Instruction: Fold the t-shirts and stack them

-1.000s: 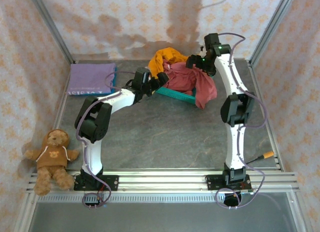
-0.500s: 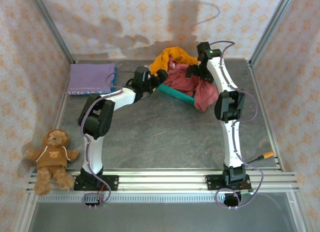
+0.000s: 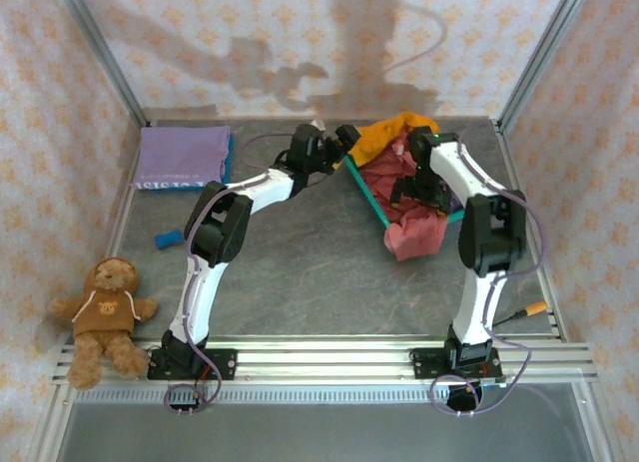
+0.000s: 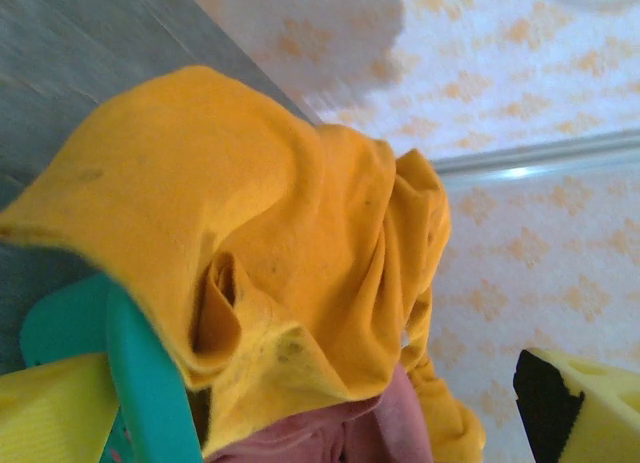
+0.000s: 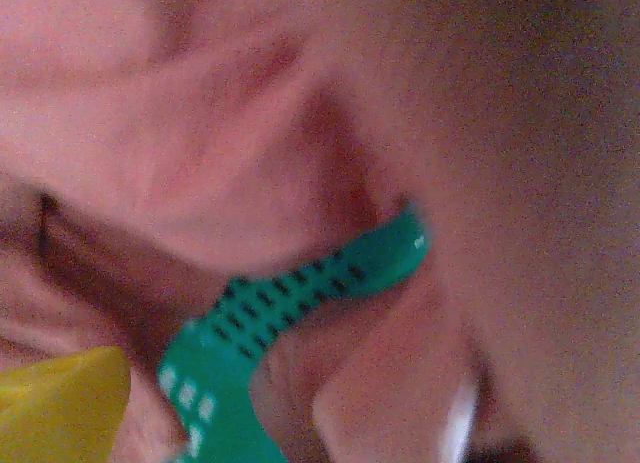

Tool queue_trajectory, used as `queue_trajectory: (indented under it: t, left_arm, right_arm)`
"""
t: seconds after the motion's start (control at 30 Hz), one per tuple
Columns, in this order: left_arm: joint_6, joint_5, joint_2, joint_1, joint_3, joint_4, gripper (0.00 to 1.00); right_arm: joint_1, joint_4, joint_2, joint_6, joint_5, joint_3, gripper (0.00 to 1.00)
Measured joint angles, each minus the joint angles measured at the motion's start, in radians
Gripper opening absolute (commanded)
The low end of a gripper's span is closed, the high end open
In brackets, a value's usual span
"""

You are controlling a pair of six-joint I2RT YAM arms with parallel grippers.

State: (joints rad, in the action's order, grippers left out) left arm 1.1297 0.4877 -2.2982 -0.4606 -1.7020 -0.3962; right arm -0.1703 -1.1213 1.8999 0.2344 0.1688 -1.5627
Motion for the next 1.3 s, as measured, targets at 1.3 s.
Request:
queue_trajectory:
  t: [1.3]
  left_arm:
    - [-0.045, 0.103, 0.399, 0.005, 0.46, 0.076, 0.99]
  right_arm:
    - [0.135, 0.048, 0.302, -0.023, -0.081, -0.253, 0.99]
